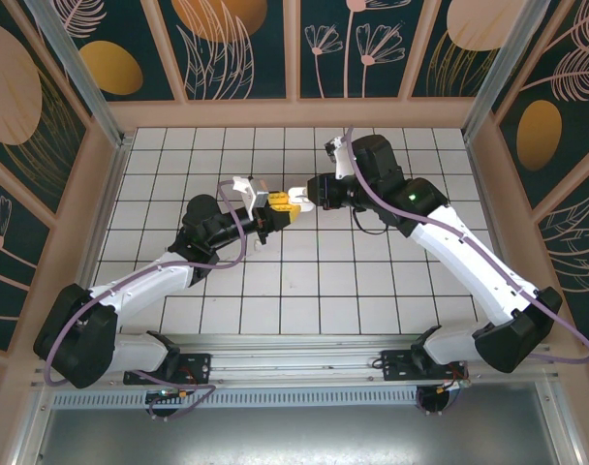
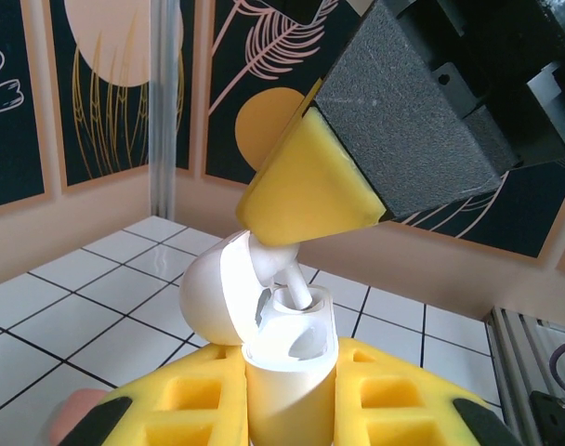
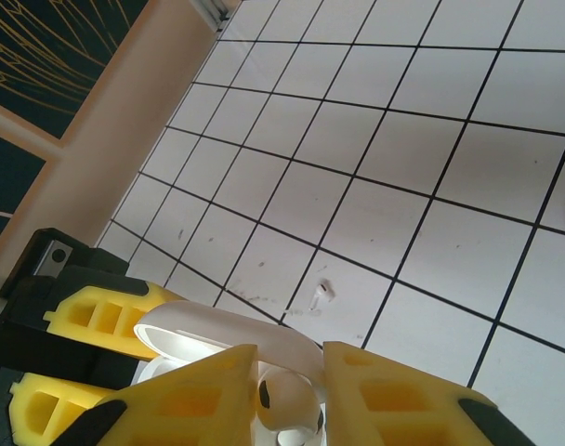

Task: Insert the wireless bluetooth earbuds into the charging case

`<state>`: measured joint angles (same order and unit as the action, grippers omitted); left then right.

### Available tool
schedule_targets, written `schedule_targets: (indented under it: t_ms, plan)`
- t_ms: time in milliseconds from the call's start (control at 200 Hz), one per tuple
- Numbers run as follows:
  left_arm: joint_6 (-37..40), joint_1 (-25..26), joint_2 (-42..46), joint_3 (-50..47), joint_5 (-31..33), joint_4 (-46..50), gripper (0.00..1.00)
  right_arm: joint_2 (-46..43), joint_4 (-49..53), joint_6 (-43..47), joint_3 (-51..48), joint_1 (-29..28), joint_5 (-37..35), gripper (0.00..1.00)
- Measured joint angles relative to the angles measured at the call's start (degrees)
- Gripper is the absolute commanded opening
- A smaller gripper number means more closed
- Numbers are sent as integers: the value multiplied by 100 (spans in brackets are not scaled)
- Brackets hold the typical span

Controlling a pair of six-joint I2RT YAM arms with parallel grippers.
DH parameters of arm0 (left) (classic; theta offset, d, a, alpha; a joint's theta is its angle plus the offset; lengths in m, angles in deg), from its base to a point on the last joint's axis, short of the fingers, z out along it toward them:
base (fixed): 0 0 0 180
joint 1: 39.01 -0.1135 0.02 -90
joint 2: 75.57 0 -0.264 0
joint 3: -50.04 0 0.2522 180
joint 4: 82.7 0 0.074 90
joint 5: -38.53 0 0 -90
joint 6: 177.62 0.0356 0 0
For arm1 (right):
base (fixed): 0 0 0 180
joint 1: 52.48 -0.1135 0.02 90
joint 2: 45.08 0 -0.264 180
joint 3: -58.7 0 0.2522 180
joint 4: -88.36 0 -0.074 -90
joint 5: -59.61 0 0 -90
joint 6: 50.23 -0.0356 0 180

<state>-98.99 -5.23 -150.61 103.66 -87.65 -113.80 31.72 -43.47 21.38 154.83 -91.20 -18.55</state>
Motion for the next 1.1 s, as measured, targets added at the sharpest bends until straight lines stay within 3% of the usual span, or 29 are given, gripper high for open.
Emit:
schedule_targets:
  t_ms: [691,1096]
  plan:
    - [66,0,0,59,-302,55,0,-402,-90,634,-396,0,544,20]
    - [70,0,0,107,-382,127,0,-474,-127,608,-400,-7,363,29]
